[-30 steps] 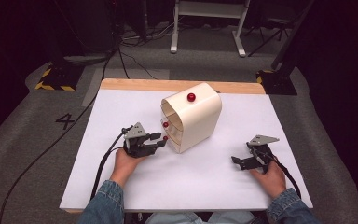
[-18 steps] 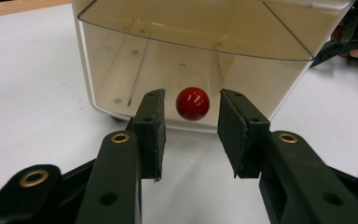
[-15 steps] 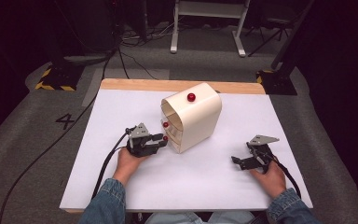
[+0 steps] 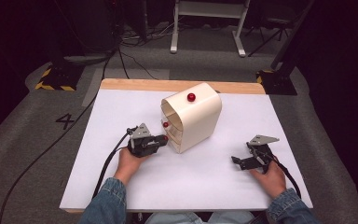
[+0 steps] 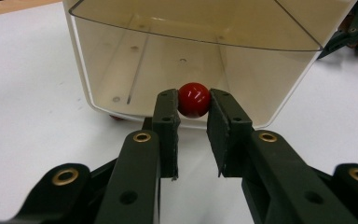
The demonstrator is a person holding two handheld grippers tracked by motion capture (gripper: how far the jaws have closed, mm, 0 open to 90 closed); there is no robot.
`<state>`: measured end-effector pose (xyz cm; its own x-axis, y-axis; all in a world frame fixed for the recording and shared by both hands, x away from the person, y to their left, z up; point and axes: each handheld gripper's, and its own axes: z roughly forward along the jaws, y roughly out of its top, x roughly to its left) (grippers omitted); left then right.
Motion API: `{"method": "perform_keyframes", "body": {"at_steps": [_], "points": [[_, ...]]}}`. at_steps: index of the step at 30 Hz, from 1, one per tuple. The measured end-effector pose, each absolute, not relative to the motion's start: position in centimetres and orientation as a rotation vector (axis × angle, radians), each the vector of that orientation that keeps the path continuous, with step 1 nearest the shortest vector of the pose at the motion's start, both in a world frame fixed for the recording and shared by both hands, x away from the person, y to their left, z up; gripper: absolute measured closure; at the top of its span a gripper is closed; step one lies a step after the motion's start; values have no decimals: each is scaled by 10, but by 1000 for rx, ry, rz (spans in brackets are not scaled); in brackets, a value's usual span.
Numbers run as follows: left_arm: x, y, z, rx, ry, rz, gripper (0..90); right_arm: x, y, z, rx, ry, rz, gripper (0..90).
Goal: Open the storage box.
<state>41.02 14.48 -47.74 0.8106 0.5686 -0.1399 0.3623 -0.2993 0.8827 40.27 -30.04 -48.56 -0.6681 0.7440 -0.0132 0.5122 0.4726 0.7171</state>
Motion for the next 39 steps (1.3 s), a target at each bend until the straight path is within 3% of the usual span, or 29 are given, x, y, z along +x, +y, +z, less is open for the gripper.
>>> {"method": "perform_keyframes", "body": {"at_steps": [39], "points": [[347,211,-466,2016,765,274,738,403,-300,-486,1063,2401,1007,35]]}}
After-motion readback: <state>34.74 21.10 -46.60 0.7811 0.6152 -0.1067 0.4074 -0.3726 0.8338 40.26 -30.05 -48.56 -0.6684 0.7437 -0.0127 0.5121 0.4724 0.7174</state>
